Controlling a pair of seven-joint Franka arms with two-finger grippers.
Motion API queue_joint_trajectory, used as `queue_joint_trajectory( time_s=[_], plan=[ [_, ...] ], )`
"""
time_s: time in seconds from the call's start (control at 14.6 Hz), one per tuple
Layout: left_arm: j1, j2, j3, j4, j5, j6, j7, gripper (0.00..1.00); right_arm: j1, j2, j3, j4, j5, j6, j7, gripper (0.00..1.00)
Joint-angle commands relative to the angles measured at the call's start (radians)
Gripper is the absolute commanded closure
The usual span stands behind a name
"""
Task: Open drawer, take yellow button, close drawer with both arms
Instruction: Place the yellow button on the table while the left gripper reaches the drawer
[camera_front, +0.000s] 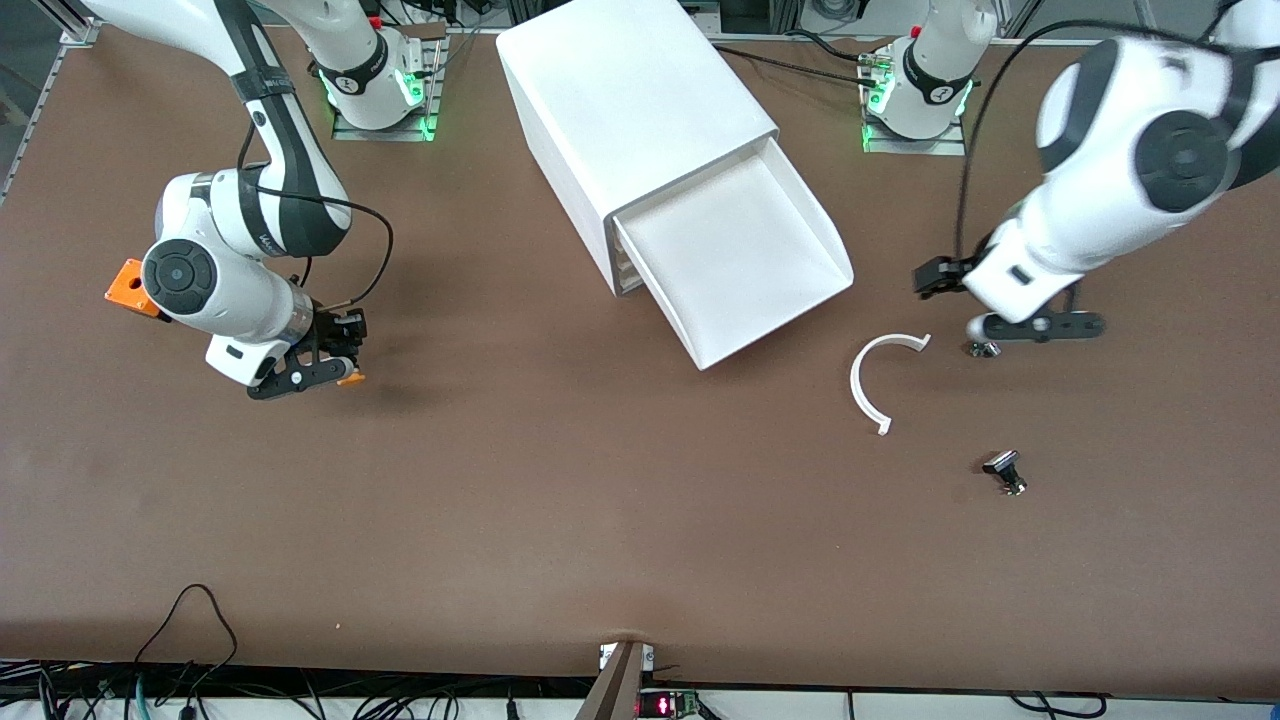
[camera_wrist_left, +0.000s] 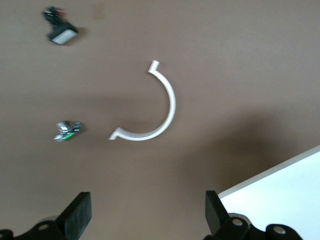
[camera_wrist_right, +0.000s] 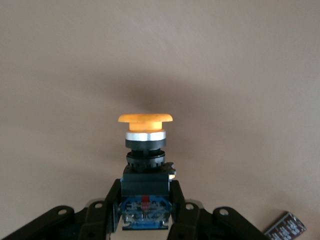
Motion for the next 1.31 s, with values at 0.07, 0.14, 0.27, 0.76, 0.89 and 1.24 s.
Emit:
queue_joint_trajectory(
  time_s=[0.07,0.14,0.27,0.76,0.89,1.24],
  plan=[
    [-0.020,0.057,-0.029,-0.029,-0.015,0.129,-0.171,0.00,-0.125,-0.005,0.020,-0.163,-0.030,0.223,-0.135,0.73],
    [-0.033,0.074,-0.029,-0.029,-0.027,0.164,-0.207,0.00,-0.148,0.005,0.020,-0.195,-0.030,0.282,-0.180,0.73],
    [-0.047,0.106,-0.029,-0.051,-0.039,0.248,-0.264,0.00,-0.197,0.028,0.020,-0.215,-0.030,0.342,-0.289,0.73],
    [-0.077,0.100,-0.089,-0.138,-0.084,0.342,-0.359,0.00,-0.234,0.005,0.023,-0.208,-0.025,0.339,-0.394,0.00],
    [-0.077,0.088,-0.094,-0.160,-0.163,0.338,-0.415,0.00,-0.234,-0.011,0.030,-0.203,-0.027,0.338,-0.389,0.00],
    [-0.077,0.064,-0.153,-0.215,-0.225,0.336,-0.469,0.00,-0.232,-0.037,0.104,-0.105,-0.002,0.283,-0.377,0.00]
  ],
)
